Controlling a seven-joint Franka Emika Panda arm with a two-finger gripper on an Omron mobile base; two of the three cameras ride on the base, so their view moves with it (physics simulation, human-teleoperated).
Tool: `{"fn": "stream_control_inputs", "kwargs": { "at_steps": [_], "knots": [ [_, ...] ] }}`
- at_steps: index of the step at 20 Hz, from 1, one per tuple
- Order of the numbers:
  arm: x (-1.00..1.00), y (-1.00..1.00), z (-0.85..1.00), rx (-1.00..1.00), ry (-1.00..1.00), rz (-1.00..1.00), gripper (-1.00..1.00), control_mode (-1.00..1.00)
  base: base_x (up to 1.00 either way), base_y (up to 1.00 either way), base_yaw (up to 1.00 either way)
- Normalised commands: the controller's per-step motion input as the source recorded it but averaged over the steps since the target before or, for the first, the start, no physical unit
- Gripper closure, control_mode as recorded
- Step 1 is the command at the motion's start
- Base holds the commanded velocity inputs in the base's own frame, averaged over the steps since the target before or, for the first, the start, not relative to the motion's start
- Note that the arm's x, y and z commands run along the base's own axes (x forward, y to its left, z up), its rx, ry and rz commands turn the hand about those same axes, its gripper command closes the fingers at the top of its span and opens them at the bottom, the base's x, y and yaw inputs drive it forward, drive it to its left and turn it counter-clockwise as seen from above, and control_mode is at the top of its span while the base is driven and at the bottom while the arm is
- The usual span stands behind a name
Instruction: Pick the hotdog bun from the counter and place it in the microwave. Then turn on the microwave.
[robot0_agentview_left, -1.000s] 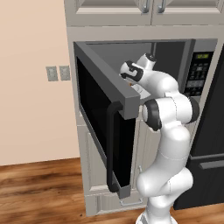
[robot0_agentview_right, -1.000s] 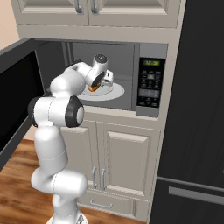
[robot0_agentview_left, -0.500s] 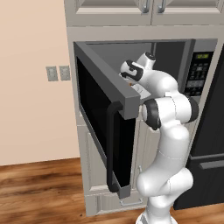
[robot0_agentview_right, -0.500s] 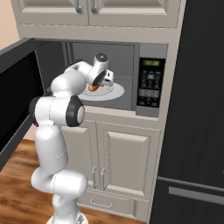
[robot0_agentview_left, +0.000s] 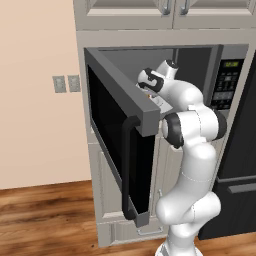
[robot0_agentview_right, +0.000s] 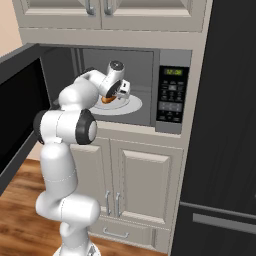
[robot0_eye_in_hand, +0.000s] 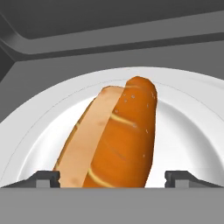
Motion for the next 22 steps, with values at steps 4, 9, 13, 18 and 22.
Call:
{"fn": "stream_control_inputs", "kwargs": {
  "at_steps": [4,9,13,18,22],
  "knots": [
    [0.00,0.00,0.00,0.00,0.00,0.00,-1.00,-1.00,0.00,0.00,0.00],
    [-0.01,0.00,0.00,0.00,0.00,0.00,-1.00,-1.00,0.00,0.00,0.00],
    [-0.05,0.00,0.00,0.00,-0.03,0.00,-1.00,-1.00,0.00,0.00,0.00],
    [-0.07,0.02,0.00,0.04,-0.09,0.00,-1.00,-1.00,0.00,0.00,0.00],
    [-0.08,0.01,0.01,0.04,-0.11,0.00,-1.00,-1.00,0.00,0.00,0.00]
  ]
}}
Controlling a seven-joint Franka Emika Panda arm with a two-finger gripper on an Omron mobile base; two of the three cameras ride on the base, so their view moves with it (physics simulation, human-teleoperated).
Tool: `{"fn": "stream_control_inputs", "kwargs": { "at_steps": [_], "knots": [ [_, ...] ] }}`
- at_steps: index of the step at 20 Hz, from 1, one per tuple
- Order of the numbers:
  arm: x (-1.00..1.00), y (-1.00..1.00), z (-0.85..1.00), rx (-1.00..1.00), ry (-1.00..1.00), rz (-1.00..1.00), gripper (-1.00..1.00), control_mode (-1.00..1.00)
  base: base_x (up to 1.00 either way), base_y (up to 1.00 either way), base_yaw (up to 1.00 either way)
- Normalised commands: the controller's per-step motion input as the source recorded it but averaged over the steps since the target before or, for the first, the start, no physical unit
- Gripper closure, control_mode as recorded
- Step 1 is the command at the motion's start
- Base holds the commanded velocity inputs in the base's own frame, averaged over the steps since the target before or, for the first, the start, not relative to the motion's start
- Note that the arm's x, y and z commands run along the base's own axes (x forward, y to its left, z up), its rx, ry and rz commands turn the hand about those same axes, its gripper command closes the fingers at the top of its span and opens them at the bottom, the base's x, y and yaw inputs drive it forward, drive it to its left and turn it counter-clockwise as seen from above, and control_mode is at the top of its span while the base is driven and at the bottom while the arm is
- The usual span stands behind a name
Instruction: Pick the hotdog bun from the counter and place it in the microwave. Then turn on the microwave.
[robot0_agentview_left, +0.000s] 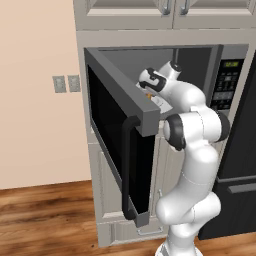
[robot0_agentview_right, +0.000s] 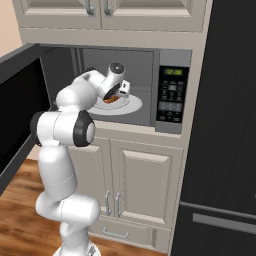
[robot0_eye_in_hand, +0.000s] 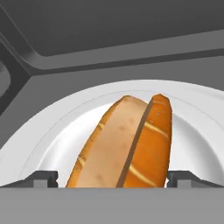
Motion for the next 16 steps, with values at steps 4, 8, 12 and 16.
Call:
{"fn": "stream_control_inputs", "kwargs": {
  "at_steps": [4,8,12,16],
  "knots": [
    [-0.09,0.00,0.00,0.01,-0.09,0.00,-1.00,-1.00,0.00,0.00,0.00],
    [-0.13,0.00,0.01,0.00,-0.09,0.00,-1.00,-1.00,0.00,0.00,0.00],
    [-0.23,0.00,0.03,0.01,-0.01,0.00,-1.00,-1.00,0.00,0.00,0.00],
    [-0.28,0.00,0.10,0.00,-0.06,0.00,-1.00,-1.00,0.00,0.00,0.00]
  ]
}}
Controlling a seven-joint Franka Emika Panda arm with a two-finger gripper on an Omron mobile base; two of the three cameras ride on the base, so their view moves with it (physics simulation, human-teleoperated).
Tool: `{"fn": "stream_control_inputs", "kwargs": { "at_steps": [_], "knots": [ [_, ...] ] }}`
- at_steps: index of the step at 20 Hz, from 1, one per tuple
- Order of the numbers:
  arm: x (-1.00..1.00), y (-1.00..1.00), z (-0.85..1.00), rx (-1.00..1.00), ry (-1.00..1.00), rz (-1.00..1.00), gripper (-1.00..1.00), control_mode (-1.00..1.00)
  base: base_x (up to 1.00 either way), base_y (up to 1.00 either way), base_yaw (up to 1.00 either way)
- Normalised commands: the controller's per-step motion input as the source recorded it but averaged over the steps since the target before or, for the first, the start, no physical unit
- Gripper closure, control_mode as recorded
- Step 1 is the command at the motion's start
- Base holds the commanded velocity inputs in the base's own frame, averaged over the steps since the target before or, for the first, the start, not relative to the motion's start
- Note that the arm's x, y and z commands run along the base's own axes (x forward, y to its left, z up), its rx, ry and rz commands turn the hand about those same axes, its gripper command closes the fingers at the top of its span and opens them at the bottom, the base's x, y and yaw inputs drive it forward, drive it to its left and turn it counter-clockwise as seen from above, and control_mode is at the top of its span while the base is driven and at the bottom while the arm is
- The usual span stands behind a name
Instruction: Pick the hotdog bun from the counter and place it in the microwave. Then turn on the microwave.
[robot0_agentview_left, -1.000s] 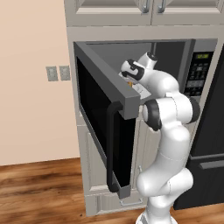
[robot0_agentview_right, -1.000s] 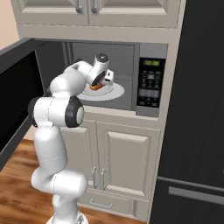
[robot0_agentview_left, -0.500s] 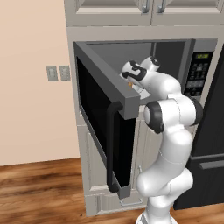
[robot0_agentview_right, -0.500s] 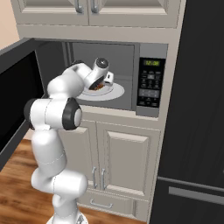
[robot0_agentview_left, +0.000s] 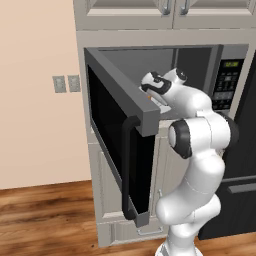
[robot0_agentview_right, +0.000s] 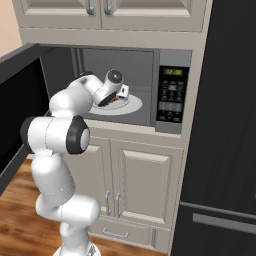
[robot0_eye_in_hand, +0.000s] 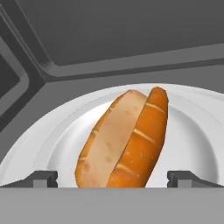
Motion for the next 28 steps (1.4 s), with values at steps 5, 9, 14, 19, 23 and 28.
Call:
{"fn": "stream_control_inputs", "kwargs": {
  "at_steps": [5,9,14,19,23,28],
  "knots": [
    [-0.28,0.00,0.18,0.00,-0.10,0.00,-1.00,-1.00,0.00,0.00,0.00],
    [-0.30,-0.01,0.22,0.00,-0.04,0.00,-1.00,-1.00,0.00,0.00,0.00],
    [-0.36,-0.04,0.22,0.00,0.05,0.00,-1.00,-1.00,0.00,0.00,0.00],
    [-0.33,-0.02,0.23,0.00,0.13,0.00,-1.00,-1.00,0.00,0.00,0.00],
    [-0.34,0.00,0.20,0.00,0.07,0.00,-1.00,-1.00,0.00,0.00,0.00],
    [-0.36,0.00,0.18,0.00,0.00,0.01,-1.00,-1.00,0.00,0.00,0.00]
  ]
}}
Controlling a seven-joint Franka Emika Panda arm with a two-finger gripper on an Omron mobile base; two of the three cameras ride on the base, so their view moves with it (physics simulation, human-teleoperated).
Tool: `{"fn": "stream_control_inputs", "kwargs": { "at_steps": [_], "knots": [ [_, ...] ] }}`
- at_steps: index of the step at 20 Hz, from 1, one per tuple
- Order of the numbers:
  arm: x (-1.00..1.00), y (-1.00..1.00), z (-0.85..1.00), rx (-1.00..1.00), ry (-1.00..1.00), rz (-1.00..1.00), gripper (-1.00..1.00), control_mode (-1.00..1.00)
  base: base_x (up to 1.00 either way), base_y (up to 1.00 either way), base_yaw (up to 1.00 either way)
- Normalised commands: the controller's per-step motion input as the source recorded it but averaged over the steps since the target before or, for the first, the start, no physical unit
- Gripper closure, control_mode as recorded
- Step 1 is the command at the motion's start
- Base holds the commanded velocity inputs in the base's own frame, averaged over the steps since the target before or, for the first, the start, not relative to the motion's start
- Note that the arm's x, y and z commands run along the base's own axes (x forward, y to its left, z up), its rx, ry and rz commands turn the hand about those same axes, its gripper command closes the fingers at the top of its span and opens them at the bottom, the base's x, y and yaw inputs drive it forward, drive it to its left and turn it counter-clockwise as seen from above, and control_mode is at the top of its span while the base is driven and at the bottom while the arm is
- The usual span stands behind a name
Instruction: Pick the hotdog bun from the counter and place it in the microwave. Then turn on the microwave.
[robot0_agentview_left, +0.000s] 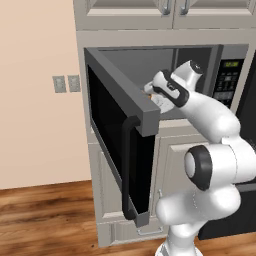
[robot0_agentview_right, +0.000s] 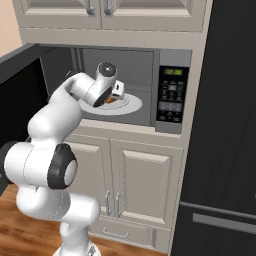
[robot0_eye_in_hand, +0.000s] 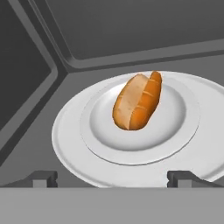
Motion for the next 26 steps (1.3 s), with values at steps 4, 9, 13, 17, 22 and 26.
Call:
{"fn": "stream_control_inputs", "kwargs": {
  "at_steps": [4,9,13,17,22,26],
  "knots": [
    [-0.39,-0.04,0.10,-0.05,0.00,0.07,-1.00,-1.00,0.00,0.00,0.00],
    [-0.41,-0.06,0.02,-0.08,-0.10,0.15,-1.00,-1.00,0.00,0.00,0.00],
    [-0.39,-0.01,0.00,-0.06,-0.18,0.18,-1.00,-1.00,0.00,0.00,0.00],
    [-0.32,0.00,0.00,-0.01,-0.13,0.17,-1.00,-1.00,0.00,0.00,0.00],
    [-0.25,0.00,0.00,0.00,-0.01,0.18,-1.00,-1.00,0.00,0.00,0.00],
    [-0.20,0.01,0.00,0.00,0.02,0.15,-1.00,-1.00,0.00,0.00,0.00]
  ]
}}
